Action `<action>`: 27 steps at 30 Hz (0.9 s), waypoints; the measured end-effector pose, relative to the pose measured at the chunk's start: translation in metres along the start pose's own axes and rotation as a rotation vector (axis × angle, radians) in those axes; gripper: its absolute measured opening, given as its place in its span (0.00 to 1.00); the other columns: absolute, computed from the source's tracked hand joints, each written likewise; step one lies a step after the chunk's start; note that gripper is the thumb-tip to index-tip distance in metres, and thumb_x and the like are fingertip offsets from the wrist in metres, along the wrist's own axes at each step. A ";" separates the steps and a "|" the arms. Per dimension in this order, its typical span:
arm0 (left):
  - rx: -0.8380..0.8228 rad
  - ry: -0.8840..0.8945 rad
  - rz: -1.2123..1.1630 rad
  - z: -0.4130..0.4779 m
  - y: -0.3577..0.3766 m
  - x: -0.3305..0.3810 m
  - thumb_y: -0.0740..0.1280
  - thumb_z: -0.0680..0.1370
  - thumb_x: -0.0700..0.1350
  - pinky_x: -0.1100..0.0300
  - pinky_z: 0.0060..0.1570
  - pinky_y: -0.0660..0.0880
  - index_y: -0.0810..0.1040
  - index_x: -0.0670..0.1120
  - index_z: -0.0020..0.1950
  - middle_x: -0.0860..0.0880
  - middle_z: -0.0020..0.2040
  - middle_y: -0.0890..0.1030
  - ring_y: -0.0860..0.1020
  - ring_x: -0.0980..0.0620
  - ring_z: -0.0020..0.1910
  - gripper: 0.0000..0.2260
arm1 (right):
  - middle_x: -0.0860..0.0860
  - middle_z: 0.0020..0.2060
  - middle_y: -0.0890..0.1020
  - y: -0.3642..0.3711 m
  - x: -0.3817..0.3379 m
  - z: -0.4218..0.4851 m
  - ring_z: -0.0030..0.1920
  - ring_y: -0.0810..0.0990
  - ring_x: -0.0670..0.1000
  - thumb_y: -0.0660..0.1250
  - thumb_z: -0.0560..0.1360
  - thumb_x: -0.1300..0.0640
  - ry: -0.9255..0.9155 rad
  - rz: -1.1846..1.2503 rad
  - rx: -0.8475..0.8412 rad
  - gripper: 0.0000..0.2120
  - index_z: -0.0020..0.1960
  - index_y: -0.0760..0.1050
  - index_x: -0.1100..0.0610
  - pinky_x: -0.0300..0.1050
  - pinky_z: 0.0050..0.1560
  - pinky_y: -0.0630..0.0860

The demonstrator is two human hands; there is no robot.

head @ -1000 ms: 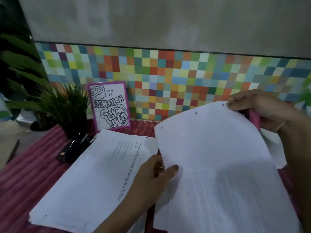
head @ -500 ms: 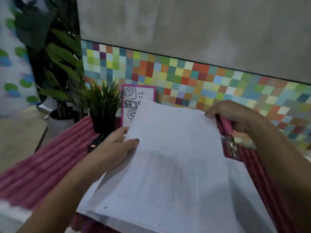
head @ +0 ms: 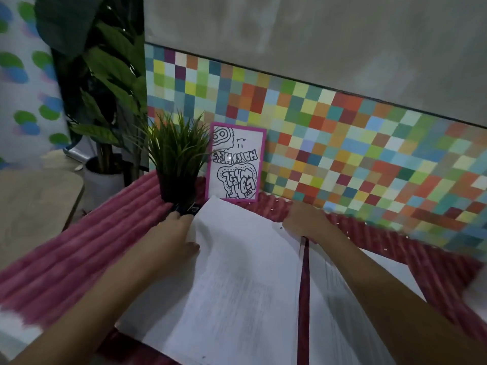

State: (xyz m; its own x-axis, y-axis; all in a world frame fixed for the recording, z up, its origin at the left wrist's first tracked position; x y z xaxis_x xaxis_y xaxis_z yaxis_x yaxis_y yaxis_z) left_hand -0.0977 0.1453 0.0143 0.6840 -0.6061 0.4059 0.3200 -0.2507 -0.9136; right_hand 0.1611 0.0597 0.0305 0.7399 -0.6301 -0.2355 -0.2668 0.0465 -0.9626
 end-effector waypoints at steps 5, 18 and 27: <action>0.052 -0.035 0.280 -0.019 0.012 0.007 0.63 0.78 0.53 0.57 0.54 0.70 0.68 0.46 0.64 0.47 0.63 0.68 0.70 0.47 0.59 0.17 | 0.51 0.29 0.70 -0.003 0.003 -0.006 0.29 0.70 0.50 0.59 0.72 0.65 0.046 -0.030 -0.073 0.09 0.33 0.67 0.59 0.41 0.27 0.63; 0.302 -0.018 0.082 -0.032 0.029 0.004 0.61 0.75 0.51 0.59 0.35 0.59 0.66 0.46 0.34 0.49 0.39 0.70 0.71 0.48 0.39 0.13 | 0.56 0.37 0.76 -0.009 0.015 -0.029 0.30 0.74 0.52 0.62 0.71 0.64 0.178 0.078 -0.191 0.03 0.42 0.73 0.64 0.42 0.28 0.71; 0.278 0.005 0.095 -0.031 0.019 0.017 0.75 0.69 0.40 0.54 0.37 0.67 0.80 0.39 0.39 0.40 0.36 0.78 0.74 0.41 0.35 0.07 | 0.54 0.28 0.73 0.003 0.009 -0.029 0.27 0.71 0.52 0.60 0.72 0.61 0.110 0.179 -0.101 0.12 0.30 0.67 0.60 0.41 0.26 0.64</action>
State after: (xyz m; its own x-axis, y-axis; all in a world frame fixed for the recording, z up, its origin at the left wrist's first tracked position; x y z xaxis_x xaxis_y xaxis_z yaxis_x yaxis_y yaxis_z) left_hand -0.1003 0.1065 0.0032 0.7164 -0.6212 0.3177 0.4225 0.0239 -0.9060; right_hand 0.1489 0.0316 0.0292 0.6048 -0.6998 -0.3801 -0.4527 0.0906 -0.8871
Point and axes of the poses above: each hand's wrist, its own z-axis towards the middle knuckle, its own y-axis out of the palm, x = y × z, the point moved 4 cm from there along z, towards the middle knuckle
